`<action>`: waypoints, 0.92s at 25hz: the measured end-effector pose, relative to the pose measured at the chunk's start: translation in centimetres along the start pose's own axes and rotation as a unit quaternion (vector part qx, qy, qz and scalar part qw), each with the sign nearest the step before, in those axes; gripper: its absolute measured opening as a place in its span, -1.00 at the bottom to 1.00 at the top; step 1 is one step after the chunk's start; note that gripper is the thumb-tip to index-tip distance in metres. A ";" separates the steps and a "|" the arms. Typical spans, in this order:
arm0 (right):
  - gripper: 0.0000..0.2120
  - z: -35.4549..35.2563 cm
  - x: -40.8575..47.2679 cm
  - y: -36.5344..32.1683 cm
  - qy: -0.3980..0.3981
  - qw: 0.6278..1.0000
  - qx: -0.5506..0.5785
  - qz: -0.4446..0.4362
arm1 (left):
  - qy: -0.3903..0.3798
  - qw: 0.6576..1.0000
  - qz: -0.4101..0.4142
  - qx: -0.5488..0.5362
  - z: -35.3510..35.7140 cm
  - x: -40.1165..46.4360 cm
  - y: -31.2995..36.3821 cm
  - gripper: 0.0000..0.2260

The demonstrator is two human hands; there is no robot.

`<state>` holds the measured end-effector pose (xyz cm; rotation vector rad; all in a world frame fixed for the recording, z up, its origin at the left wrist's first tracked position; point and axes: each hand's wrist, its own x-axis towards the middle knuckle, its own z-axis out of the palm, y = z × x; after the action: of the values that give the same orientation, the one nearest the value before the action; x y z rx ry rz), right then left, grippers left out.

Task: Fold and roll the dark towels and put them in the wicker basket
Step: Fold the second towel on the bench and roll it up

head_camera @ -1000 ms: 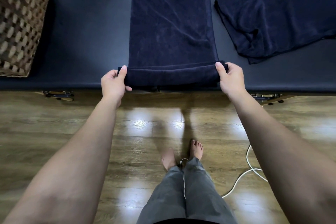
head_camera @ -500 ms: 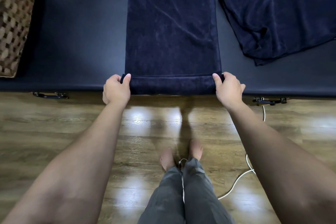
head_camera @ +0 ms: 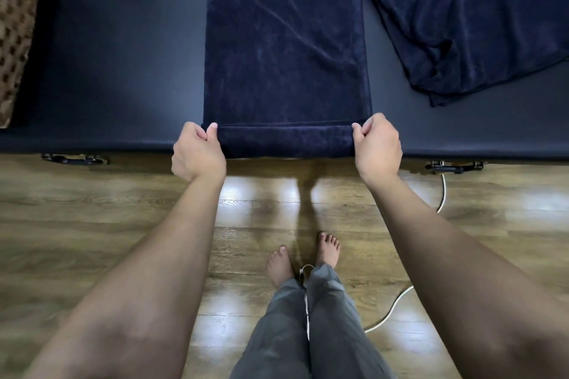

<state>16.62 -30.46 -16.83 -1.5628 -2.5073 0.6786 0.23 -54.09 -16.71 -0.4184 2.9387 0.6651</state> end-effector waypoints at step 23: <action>-0.43 3.6 -4.3 3.9 0.034 0.891 -0.185 -0.414 | -0.104 0.829 0.489 0.249 3.2 -5.7 -3.0 -0.30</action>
<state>20.64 -33.91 -21.13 -0.4041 -2.9657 0.0185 6.60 -53.89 -19.89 1.1831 2.7596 -0.0624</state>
